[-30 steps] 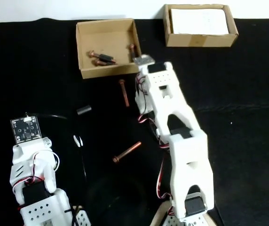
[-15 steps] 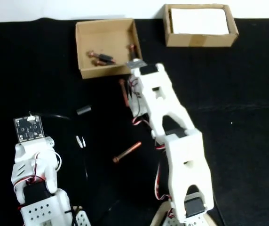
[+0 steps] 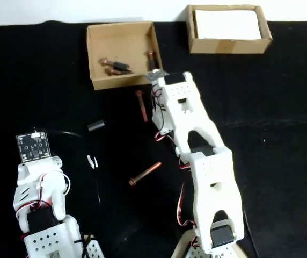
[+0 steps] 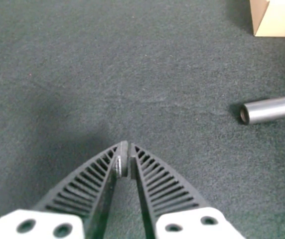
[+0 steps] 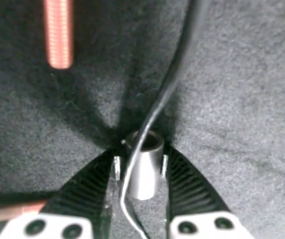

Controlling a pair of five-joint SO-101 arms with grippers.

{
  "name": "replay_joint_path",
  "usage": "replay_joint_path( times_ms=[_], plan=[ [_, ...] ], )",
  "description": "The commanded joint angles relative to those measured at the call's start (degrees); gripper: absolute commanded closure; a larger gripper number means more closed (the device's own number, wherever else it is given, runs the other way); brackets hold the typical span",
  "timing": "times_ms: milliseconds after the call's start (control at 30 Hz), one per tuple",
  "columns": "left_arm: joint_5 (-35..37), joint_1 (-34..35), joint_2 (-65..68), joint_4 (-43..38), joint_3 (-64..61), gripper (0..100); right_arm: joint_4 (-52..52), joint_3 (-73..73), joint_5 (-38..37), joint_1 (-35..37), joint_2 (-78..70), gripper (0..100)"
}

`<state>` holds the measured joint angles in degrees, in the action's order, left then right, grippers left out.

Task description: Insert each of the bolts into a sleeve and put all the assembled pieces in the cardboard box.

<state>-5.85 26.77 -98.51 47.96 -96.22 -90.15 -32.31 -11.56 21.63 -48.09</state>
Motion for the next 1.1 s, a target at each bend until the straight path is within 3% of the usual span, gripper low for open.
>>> replay_joint_path(
  times_ms=[0,267,467,600,800,967,1067],
  plan=[
    [0.2,-0.7,-0.2,-0.5,-1.3,96,-1.5,0.8,-0.4,-0.2,-0.6,98.8],
    [0.1,-1.5,-0.2,1.1,0.2,95,-10.9,-5.4,-0.4,-6.2,2.9,99.1],
    [-0.3,-9.5,-0.1,13.2,11.4,92,-10.6,-5.7,-0.6,-17.4,11.1,99.1],
    [-0.3,-14.7,3.7,15.4,19.4,92,-10.7,-1.9,-0.7,-23.4,14.5,99.1],
    [-1.5,-16.3,31.8,12.1,37.7,92,-10.3,8.7,-4.8,-26.8,19.1,99.1],
    [-0.8,-25.8,60.1,20.1,63.7,92,-7.3,18.9,-5.4,-26.0,23.8,99.1],
    [9.4,-31.7,73.5,25.2,78.5,92,-1.3,25.5,-5.4,-26.2,27.1,99.1]
  ],
)
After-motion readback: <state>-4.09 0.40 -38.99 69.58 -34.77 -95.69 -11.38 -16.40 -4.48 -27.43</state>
